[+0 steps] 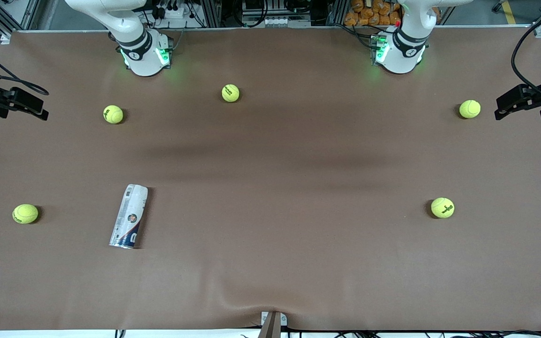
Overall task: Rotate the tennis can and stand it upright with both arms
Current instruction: 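Lower the right gripper onto the lying tennis can and grasp it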
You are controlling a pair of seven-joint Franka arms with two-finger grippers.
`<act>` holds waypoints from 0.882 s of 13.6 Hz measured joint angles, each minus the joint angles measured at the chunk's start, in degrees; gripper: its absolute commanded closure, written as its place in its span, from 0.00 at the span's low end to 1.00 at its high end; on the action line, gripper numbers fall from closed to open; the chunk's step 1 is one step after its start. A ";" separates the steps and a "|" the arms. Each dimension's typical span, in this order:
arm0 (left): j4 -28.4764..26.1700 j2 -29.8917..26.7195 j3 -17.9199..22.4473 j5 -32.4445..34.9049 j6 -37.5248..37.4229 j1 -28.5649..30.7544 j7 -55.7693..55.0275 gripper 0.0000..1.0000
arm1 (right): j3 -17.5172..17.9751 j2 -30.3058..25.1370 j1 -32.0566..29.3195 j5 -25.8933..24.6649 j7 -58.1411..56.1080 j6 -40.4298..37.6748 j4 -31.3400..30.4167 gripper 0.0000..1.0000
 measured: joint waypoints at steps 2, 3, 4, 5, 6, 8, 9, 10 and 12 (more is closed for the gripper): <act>0.00 0.00 0.00 0.00 0.00 0.05 0.00 0.00 | 0.00 0.00 0.00 0.00 0.00 0.00 0.00 0.00; 0.00 0.00 0.00 0.00 0.00 0.06 0.00 0.00 | 0.00 0.00 0.00 0.00 0.00 0.00 0.00 0.00; 0.00 0.00 0.00 0.00 0.00 0.06 0.00 0.00 | 0.00 0.00 0.00 0.00 0.00 0.00 0.00 0.00; 0.00 0.00 0.00 0.00 0.00 0.05 0.00 0.00 | 0.01 0.00 0.00 0.00 0.00 0.00 0.00 0.00; 0.00 0.00 0.00 0.00 0.00 0.05 0.00 0.00 | 0.04 0.00 0.00 0.00 0.00 0.00 -0.06 0.00; 0.00 0.00 0.00 -0.01 0.00 0.05 0.00 0.00 | 0.09 0.01 0.00 0.00 0.00 0.26 -0.90 0.00; 0.00 0.00 0.00 -0.06 0.00 0.04 0.00 0.00 | 0.09 0.10 0.00 0.00 0.00 1.16 -1.94 0.00; 0.00 0.00 0.00 -0.08 0.00 0.00 0.00 0.00 | 0.10 0.36 0.00 0.04 0.00 2.82 -3.61 0.00; 0.00 0.00 -0.03 -0.13 0.00 -0.06 0.00 0.00 | 0.24 1.60 0.02 0.08 0.01 9.12 -9.00 0.00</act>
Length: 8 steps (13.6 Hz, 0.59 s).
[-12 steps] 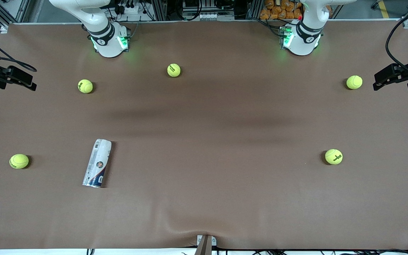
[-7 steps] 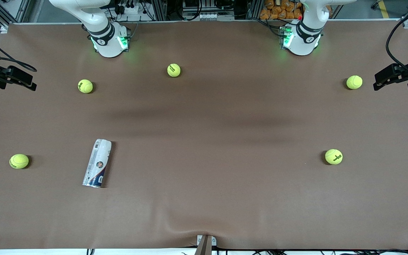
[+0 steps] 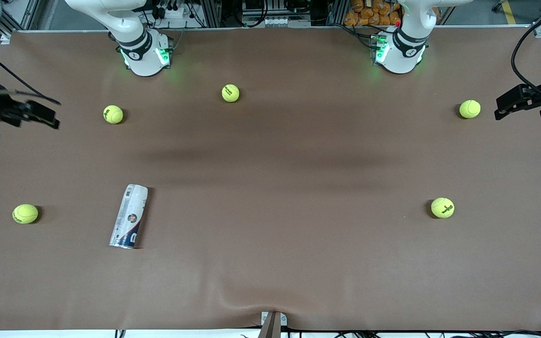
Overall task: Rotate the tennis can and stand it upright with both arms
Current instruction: 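Lower the right gripper onto the lying tennis can and grasp it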
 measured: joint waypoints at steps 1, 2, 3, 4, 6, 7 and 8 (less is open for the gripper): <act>0.01 0.00 -0.02 -0.02 0.00 -0.01 0.00 0.00 | 0.14 1.15 0.12 0.02 0.00 3.89 -2.98 0.00; 0.01 0.00 -0.03 -0.03 0.00 -0.01 0.00 0.00 | 0.23 2.76 0.51 0.03 0.00 7.70 -5.53 0.00; 0.01 0.00 -0.03 -0.04 0.00 0.00 0.00 0.00 | 0.39 4.95 0.99 0.03 0.02 10.99 -7.26 0.00; 0.00 0.00 -0.03 -0.05 0.00 0.01 0.00 0.00 | 0.50 7.48 1.44 0.04 0.05 13.98 -8.16 0.00; -0.03 0.00 -0.03 -0.05 0.00 0.03 0.00 0.00 | 0.53 12.88 2.22 0.04 0.11 20.85 -8.58 0.00; -0.04 0.00 -0.02 -0.06 0.00 0.05 0.00 0.00 | 0.54 15.29 2.39 0.04 0.17 24.05 -8.59 0.00; -0.05 0.00 -0.01 -0.06 -0.01 0.09 0.00 0.00 | 0.54 17.53 2.43 0.04 0.20 26.90 -8.58 0.00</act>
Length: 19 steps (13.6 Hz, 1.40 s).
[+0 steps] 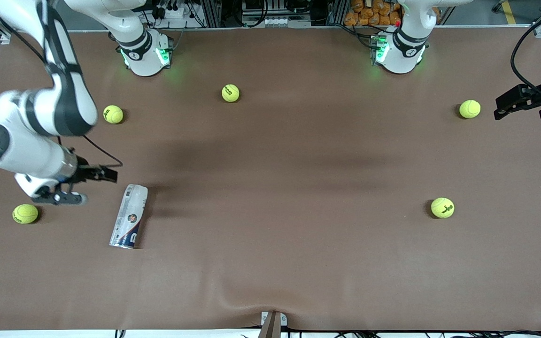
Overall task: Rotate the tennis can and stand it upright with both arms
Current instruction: 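Lower the right gripper onto the lying tennis can and grasp it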
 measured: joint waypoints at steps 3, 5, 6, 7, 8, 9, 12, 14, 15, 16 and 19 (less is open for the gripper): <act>-0.03 0.00 0.06 0.00 -0.01 0.15 0.00 0.00 | 0.00 4.54 0.16 0.00 0.01 5.78 0.11 0.00; -0.03 0.00 0.09 0.00 -0.02 0.18 0.00 0.00 | 0.01 6.44 0.43 0.21 0.20 8.49 0.19 0.00; -0.03 0.00 0.10 0.00 -0.02 0.18 0.00 0.00 | 0.01 7.30 0.52 0.74 0.24 9.68 0.20 0.00; -0.04 0.00 0.10 0.00 -0.02 0.19 0.00 0.00 | 0.02 8.12 0.63 1.08 0.24 10.91 0.23 0.00; -0.04 0.00 0.11 0.00 -0.03 0.19 0.00 0.00 | 0.02 8.79 0.81 1.24 0.24 11.93 0.25 0.00; -0.05 0.00 0.11 0.00 -0.03 0.19 0.00 0.00 | 0.03 9.35 1.19 1.33 0.24 12.80 0.27 0.00; -0.07 0.03 0.15 0.00 -0.04 0.20 0.00 0.00 | 0.04 10.83 2.30 1.40 0.27 15.04 0.29 0.00; -0.23 0.49 0.14 0.00 -0.23 0.19 0.00 0.00 | 0.04 12.14 2.53 1.33 0.20 16.74 0.30 0.00; -0.24 0.93 0.15 0.00 -0.25 0.19 0.00 0.00 | 0.04 12.91 2.62 1.05 0.10 17.67 0.32 0.00; -0.24 1.27 0.15 0.00 -0.25 0.19 0.00 0.00 | 0.04 13.68 2.77 0.35 0.03 18.38 0.38 0.00; -0.19 1.53 0.20 0.00 -0.25 0.21 0.00 0.00 | -0.04 15.53 2.94 -1.57 0.03 20.16 0.86 0.00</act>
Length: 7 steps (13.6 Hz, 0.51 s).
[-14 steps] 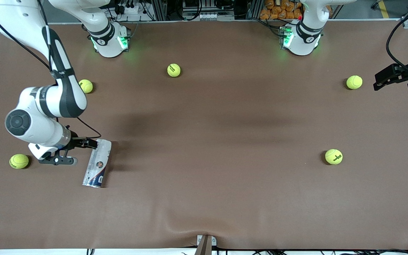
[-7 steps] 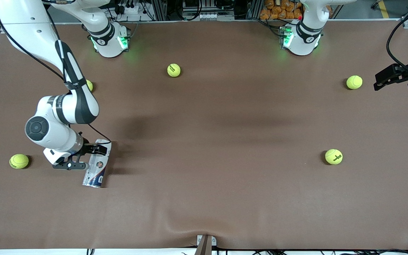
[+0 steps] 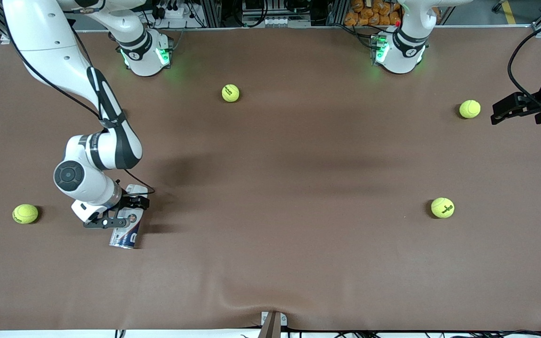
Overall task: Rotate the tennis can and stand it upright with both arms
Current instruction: 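Lower the right gripper onto the lying tennis can and grasp it, then lift the can with the right gripper and carry it toward table center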
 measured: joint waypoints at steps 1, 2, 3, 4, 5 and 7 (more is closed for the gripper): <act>0.05 0.00 0.03 0.00 0.00 0.01 0.00 0.00 | -0.10 0.48 0.00 -0.03 -0.03 0.31 0.16 0.00; 0.08 0.00 0.04 0.00 0.00 0.01 0.00 0.00 | -0.17 0.92 -0.01 -0.04 -0.05 0.67 0.26 0.00; 0.08 0.00 0.04 0.00 -0.02 0.01 0.00 0.00 | -0.22 1.33 -0.02 -0.04 -0.06 1.03 0.32 0.00; 0.08 0.00 0.06 0.00 -0.04 0.01 0.00 0.00 | -0.25 1.75 -0.02 -0.05 -0.07 1.42 0.37 0.00; 0.08 0.00 0.10 0.00 -0.06 0.01 0.00 0.00 | -0.29 2.17 -0.03 -0.05 -0.07 1.92 0.39 0.00; 0.08 0.00 0.15 0.00 -0.08 0.01 0.00 0.00 | -0.33 2.67 -0.04 -0.05 -0.07 2.39 0.43 0.04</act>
